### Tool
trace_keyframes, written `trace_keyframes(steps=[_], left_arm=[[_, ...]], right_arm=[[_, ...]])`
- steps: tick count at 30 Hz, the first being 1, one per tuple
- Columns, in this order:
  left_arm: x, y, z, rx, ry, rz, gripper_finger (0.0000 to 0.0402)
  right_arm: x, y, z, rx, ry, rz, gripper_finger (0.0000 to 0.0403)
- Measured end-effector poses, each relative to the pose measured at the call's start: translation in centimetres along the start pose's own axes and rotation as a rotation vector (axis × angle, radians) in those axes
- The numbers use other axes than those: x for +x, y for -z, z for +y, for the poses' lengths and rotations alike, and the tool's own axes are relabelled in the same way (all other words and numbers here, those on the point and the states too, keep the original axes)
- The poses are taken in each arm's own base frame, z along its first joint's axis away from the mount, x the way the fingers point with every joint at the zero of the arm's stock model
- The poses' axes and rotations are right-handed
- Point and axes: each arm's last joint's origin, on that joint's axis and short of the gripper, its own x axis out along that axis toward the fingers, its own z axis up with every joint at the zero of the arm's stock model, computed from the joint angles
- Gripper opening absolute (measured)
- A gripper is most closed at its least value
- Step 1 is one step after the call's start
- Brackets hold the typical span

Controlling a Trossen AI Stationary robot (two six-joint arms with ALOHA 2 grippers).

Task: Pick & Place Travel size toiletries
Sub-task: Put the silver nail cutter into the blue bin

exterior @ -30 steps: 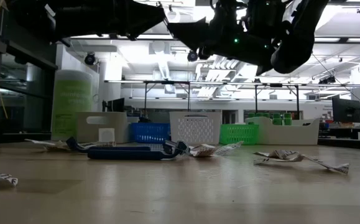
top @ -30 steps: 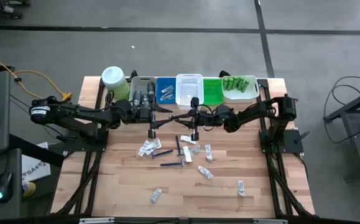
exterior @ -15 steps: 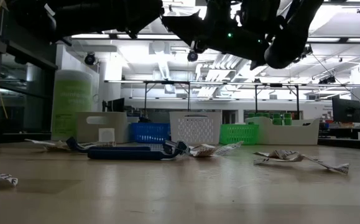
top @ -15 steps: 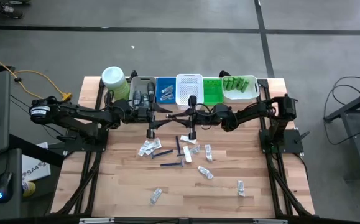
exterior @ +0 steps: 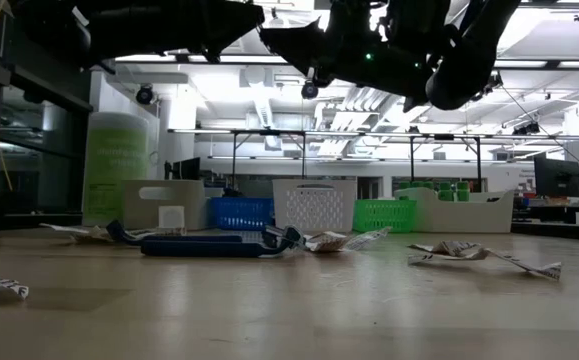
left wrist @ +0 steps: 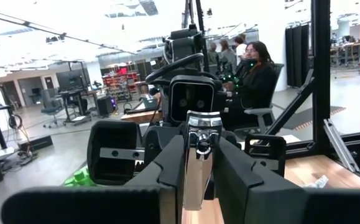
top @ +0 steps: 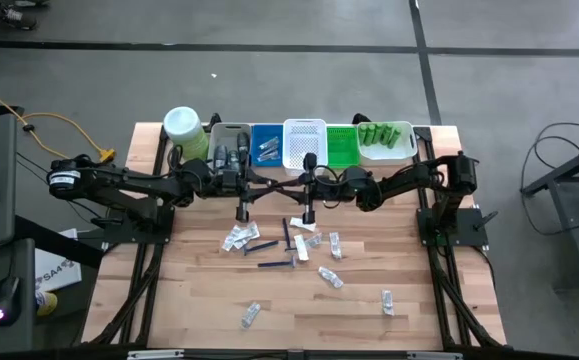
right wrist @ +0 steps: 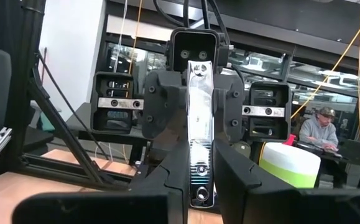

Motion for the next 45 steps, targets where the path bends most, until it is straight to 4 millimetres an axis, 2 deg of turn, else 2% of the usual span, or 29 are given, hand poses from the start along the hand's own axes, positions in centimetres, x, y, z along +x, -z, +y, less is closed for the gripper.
trace_keyframes(steps=[2, 4, 12, 16, 19, 26, 31, 40, 45], left_arm=[[0.0, 0.0, 0.0, 0.001, 0.000, 0.002, 0.0054], [0.0, 0.1, 0.0, 0.000, 0.001, 0.005, 0.0054], [0.0, 0.5, 0.1, 0.028, -0.046, 0.052, 0.0054], [-0.1, 1.1, 0.6, 0.114, -0.204, 0.150, 0.0054], [-0.5, 1.8, 2.0, 0.138, -0.334, 0.231, 0.0054], [-2.2, 3.1, 7.0, -0.015, -0.536, 0.372, 0.0054], [-2.3, 3.6, 10.4, -0.109, -0.583, 0.477, 0.0054], [0.0, 6.5, 14.9, -0.236, -0.643, 0.718, 0.0054], [1.0, 8.1, 16.2, -0.285, -0.682, 0.836, 0.0063]], right_arm=[[0.0, 0.1, 0.0, 0.001, -0.002, 0.009, 0.0040], [0.0, 0.1, 0.0, 0.002, -0.003, 0.018, 0.0059], [0.0, 0.0, -0.1, 0.112, 0.020, 0.071, 0.0212], [-0.3, -0.6, -0.4, 0.121, 0.091, 0.177, 0.0266], [-0.7, -1.6, -0.7, 0.126, 0.181, 0.274, 0.0289], [-2.0, -4.0, -1.4, 0.147, 0.332, 0.395, 0.0299], [-2.6, -5.0, -1.6, 0.141, 0.374, 0.434, 0.0290], [-2.8, -5.0, -1.7, 0.130, 0.414, 0.463, 0.0286], [-2.9, -4.8, -1.7, 0.127, 0.418, 0.487, 0.0286]])
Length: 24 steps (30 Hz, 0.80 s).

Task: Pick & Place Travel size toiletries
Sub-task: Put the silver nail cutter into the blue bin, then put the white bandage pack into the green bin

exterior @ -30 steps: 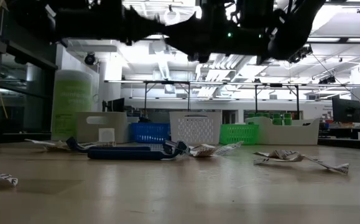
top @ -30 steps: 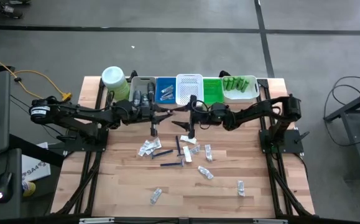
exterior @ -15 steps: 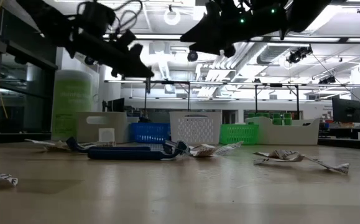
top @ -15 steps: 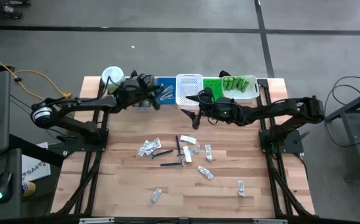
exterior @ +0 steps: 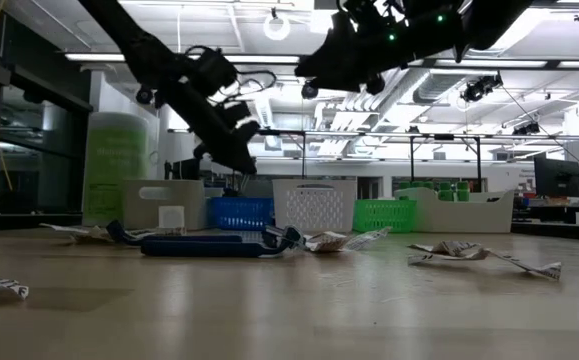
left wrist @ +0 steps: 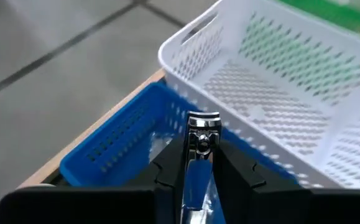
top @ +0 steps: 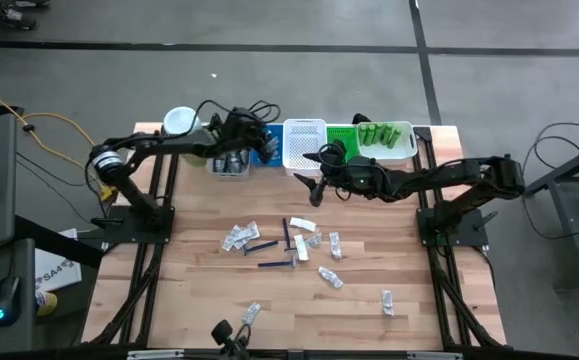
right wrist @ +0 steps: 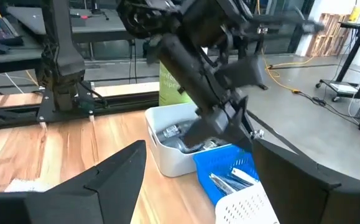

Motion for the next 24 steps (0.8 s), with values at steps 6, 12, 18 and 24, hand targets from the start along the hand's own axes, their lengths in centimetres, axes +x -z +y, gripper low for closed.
trace_keyframes(steps=[6, 12, 18, 24], left_arm=[[1.7, 0.3, 0.0, 0.003, -0.055, 0.101, 0.0066], [1.8, 0.2, 0.0, -0.011, -0.056, 0.110, 0.0068], [1.7, 0.3, 0.0, -0.010, -0.054, 0.115, 0.0112], [1.7, 0.3, -0.1, -0.012, -0.039, 0.118, 0.0172]], right_arm=[[0.0, 0.1, 0.0, 0.001, -0.001, 0.008, 0.0286], [0.0, 0.2, 0.0, -0.002, 0.000, 0.017, 0.0286], [0.0, 0.3, 0.0, 0.017, -0.001, 0.030, 0.0286], [0.0, 0.5, 0.0, 0.033, 0.000, 0.050, 0.0286]])
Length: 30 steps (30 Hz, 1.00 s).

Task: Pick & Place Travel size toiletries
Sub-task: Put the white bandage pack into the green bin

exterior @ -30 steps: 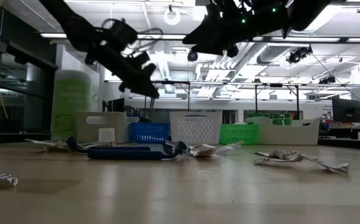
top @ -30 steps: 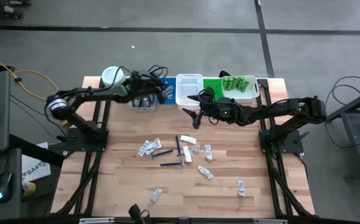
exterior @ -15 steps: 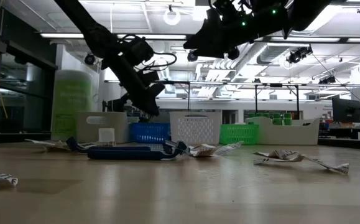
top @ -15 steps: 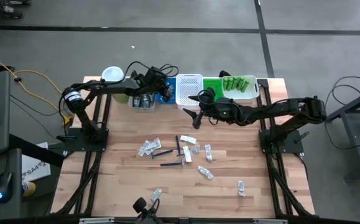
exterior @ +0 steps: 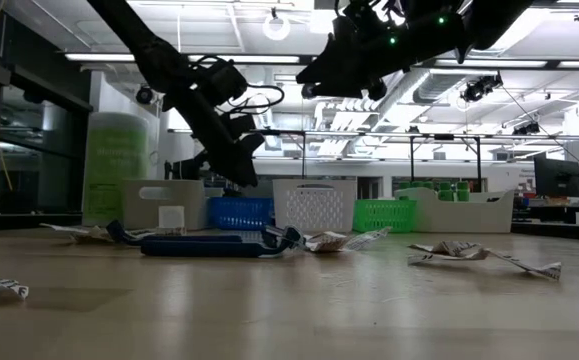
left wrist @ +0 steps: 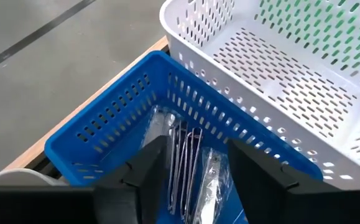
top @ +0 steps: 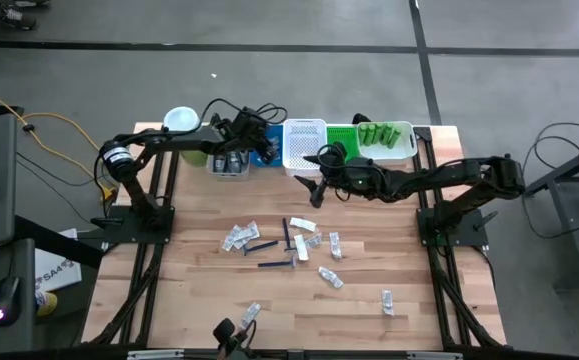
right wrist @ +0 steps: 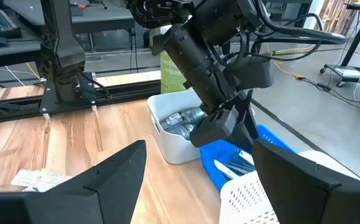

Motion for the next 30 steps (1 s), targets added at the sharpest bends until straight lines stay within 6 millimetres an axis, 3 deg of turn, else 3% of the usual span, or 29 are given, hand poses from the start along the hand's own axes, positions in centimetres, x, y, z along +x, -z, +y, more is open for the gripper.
trace_keyframes(steps=[8, 15, 23, 30], left_arm=[[-2.8, -1.2, 0.1, 0.019, 0.032, -0.034, 0.0184], [-5.1, -1.3, -1.6, 0.085, 0.070, -0.021, 0.0184], [-7.1, 0.7, -3.1, 0.151, 0.086, -0.030, 0.0184], [-9.6, 3.6, -2.8, 0.131, 0.111, -0.098, 0.0184]], right_arm=[[-0.5, 0.0, -0.2, 0.015, 0.018, 0.038, 0.0286], [-1.7, 0.1, -0.1, 0.056, 0.071, 0.126, 0.0286], [-4.2, 0.9, 0.5, 0.046, 0.031, 0.319, 0.0286], [-6.7, 1.6, 2.7, 0.003, -0.209, 0.484, 0.0286]])
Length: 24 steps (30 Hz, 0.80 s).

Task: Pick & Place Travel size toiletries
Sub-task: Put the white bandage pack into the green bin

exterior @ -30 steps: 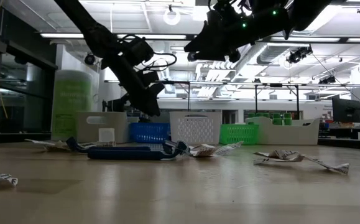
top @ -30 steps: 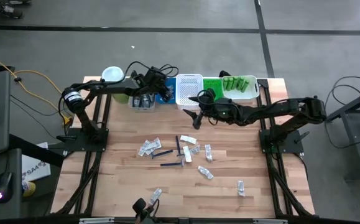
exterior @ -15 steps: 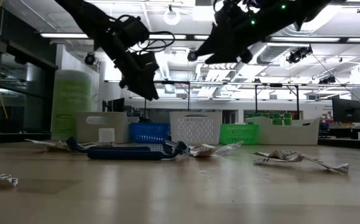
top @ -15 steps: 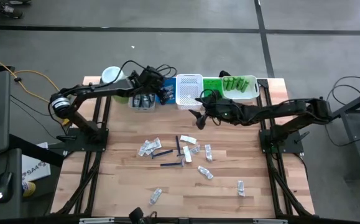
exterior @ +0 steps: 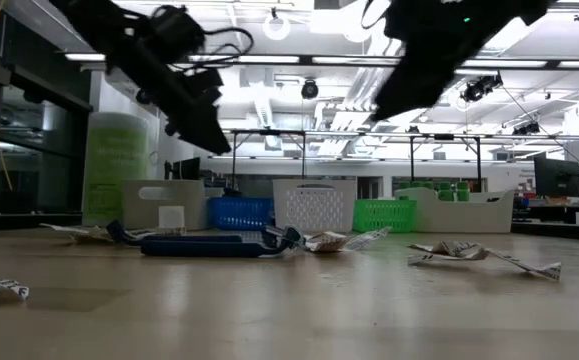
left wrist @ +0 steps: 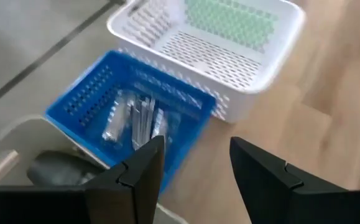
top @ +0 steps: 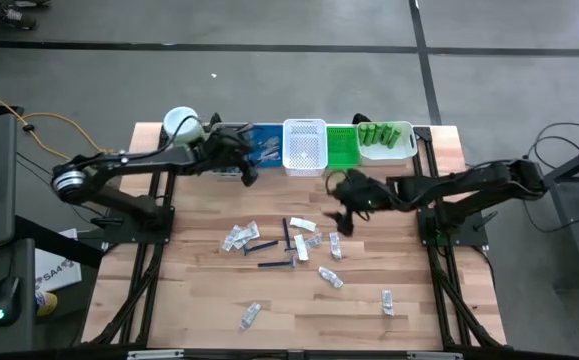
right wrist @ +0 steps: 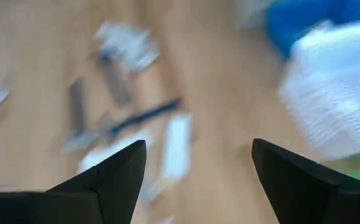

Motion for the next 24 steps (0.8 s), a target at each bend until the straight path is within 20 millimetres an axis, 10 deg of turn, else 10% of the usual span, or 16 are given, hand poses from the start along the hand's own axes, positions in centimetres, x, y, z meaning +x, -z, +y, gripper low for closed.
trace_keyframes(steps=[12, 24], left_arm=[[-5.1, 3.2, -1.0, 0.068, 0.076, -0.259, 0.0184], [-6.1, 3.4, -0.8, 0.085, 0.095, -0.291, 0.0184]], right_arm=[[-3.1, 5.9, 5.0, 0.307, -0.234, 0.631, 0.0286], [-6.0, 8.3, 10.7, 0.562, -0.382, 0.907, 0.0286]])
